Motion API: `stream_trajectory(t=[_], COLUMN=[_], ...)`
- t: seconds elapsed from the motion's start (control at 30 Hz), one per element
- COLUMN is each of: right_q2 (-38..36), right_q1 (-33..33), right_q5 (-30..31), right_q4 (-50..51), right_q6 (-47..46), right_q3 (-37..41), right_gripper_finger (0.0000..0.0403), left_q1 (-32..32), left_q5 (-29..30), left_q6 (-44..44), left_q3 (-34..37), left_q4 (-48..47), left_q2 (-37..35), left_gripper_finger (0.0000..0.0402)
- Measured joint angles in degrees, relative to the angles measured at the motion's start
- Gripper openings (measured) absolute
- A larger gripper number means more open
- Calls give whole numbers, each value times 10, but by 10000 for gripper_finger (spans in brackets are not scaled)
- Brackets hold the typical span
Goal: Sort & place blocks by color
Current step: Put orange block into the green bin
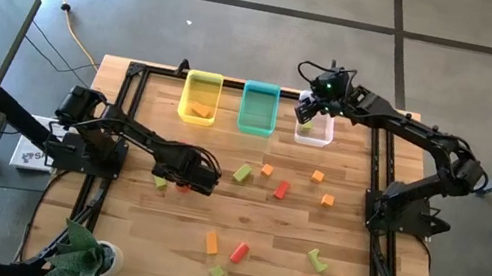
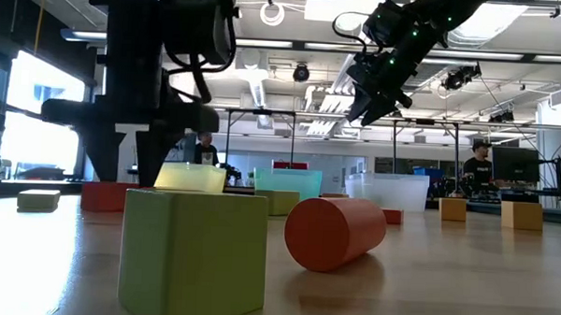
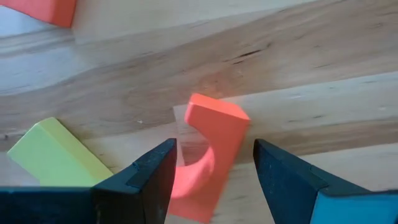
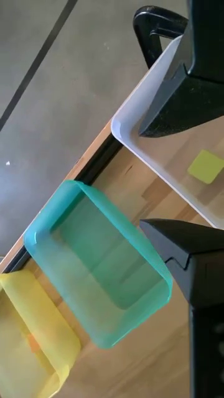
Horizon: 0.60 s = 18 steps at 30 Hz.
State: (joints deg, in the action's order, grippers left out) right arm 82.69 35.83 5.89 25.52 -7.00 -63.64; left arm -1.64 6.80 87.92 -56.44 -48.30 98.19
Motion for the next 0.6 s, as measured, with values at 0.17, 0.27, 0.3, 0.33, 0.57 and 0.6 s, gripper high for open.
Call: stream_trajectory(t=[0.17,0.27,0.3,0.33,0.57,0.6], right_q2=[0,0,0,0,0,0], right_q1=[0,0,0,0,0,0], right_q5=[0,0,1,2,12,12], right_q4=[0,0,0,0,0,0], right_q6=[0,7,11,14,15,15], right_q3=[0,0,0,0,0,0], right_gripper_finger=[213,213,213,213,213,213], left_q1=[1,1,1,1,1,1], left_q5=[-1,-1,-1,-2,-2,-2], left_q6=[0,-9,-15,-21,-69,-78], left_q3=[23,33,35,36,38,38], left_q4=[27,48,51,52,58,65], left_q2=[0,0,0,0,-1,-1], left_gripper_finger=[202,194,186,177,62,43])
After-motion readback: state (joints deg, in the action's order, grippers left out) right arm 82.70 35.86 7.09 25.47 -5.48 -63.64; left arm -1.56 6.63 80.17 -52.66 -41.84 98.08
